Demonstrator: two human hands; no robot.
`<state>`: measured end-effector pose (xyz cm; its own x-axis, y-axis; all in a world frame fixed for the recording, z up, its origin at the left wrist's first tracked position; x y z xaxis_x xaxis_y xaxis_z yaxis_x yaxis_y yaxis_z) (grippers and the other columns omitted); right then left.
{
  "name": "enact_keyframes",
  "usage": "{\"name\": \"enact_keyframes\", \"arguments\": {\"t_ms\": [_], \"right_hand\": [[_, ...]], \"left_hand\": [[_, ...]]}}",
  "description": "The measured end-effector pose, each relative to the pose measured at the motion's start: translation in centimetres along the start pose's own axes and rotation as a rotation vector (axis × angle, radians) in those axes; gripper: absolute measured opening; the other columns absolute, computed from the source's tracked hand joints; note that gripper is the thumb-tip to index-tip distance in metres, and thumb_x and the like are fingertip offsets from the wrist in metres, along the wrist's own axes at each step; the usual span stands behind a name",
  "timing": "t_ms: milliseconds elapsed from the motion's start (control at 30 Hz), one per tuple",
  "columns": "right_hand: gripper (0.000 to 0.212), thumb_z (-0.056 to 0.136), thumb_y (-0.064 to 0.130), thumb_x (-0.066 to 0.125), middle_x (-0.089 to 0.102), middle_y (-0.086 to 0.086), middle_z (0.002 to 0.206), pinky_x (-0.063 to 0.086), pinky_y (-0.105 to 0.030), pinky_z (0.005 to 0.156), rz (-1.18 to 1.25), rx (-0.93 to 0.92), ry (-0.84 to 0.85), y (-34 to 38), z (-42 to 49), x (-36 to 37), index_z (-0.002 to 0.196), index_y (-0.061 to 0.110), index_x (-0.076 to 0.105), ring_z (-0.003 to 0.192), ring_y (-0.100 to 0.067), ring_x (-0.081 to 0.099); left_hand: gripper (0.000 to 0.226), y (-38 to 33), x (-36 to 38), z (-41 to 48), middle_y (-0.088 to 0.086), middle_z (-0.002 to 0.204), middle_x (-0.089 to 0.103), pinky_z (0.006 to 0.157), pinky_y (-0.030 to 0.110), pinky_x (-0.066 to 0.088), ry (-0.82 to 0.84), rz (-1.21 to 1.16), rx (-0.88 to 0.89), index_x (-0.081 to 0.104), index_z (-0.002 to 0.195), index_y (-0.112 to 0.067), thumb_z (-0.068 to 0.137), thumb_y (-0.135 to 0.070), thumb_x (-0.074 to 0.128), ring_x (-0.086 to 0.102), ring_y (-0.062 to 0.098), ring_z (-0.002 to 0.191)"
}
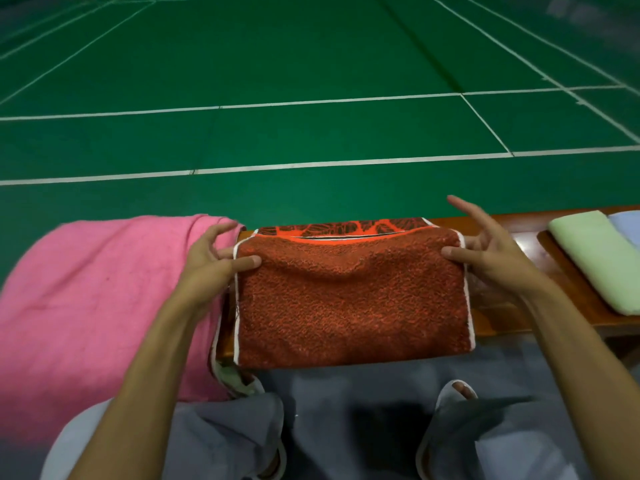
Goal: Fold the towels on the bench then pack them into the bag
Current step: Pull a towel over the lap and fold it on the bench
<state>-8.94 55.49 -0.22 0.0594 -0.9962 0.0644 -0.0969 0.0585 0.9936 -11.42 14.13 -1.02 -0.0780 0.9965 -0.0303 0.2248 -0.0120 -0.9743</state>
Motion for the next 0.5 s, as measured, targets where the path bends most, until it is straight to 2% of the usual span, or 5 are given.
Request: {"name": "enact_keyframes", "arguments": {"t_ms": [100,167,267,400,500], "right_hand": [[0.068,0.075,-0.002,0.071,0.076,-0.016,0.104,0.061,-0.028,0.083,-0.066,-0.022,0.052,1.0,-0.3,-0.6,0.14,0.013,0.057,0.087,-0.017,0.073],[0.062,0.073,0.01,0.077,0.076,-0.018,0.106,0.06,-0.027,0.085,-0.2,-0.049,0.015,1.7,-0.5,-1.1,0.133,0.006,0.062,0.09,-0.017,0.073],[0.037,0.083,-0.004,0.073,0.079,-0.007,0.099,0.059,-0.023,0.085,-0.445,-0.121,-0.053,3.0,-0.6,-1.5,0.119,0.002,0.07,0.086,-0.009,0.073],[0.029,0.088,0.0,0.075,0.078,0.002,0.083,0.059,-0.027,0.075,-0.794,-0.307,-0.299,6.3,-0.7,-2.3,0.098,0.027,0.075,0.067,0.004,0.067],[0.021,0.087,0.02,0.072,0.069,0.029,0.071,0.058,-0.034,0.067,-0.803,-0.558,-0.498,9.4,-1.2,-1.5,0.105,0.031,0.075,0.063,0.01,0.064]], "left_hand": [[0.046,-1.8,-0.4,-0.2,0.018,0.098,0.078,0.071,0.023,0.061,0.058,0.181,0.161,0.074,0.112,-0.01,0.077,0.02,0.074,0.074,0.015,0.08],[0.037,-2.7,-1.0,-0.3,0.008,0.091,0.08,0.073,0.022,0.06,0.031,0.294,0.256,0.078,0.1,-0.016,0.078,0.014,0.077,0.074,0.015,0.08],[0.028,-4.2,-1.4,-1.0,-0.003,0.081,0.079,0.072,0.022,0.06,-0.054,0.512,0.391,0.08,0.095,-0.023,0.078,-0.001,0.085,0.075,0.009,0.075],[0.017,-6.6,-1.1,-2.0,-0.008,0.074,0.075,0.061,0.02,0.055,-0.21,0.618,0.575,0.079,0.087,-0.025,0.078,-0.013,0.088,0.068,-0.001,0.062],[0.012,-8.8,-0.8,-2.6,-0.004,0.075,0.073,0.063,0.022,0.053,-0.382,0.56,0.757,0.076,0.085,-0.024,0.082,-0.016,0.083,0.064,-0.004,0.065]]}}
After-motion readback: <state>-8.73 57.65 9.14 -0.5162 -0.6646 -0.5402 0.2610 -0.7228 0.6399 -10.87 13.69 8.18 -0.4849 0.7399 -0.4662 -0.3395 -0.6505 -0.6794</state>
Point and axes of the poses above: each hand's wrist, its own z-axis towards the middle knuckle, its own x-axis out of the palm, y = z × x, the point moved 7 cm from there along z, towards the middle knuckle
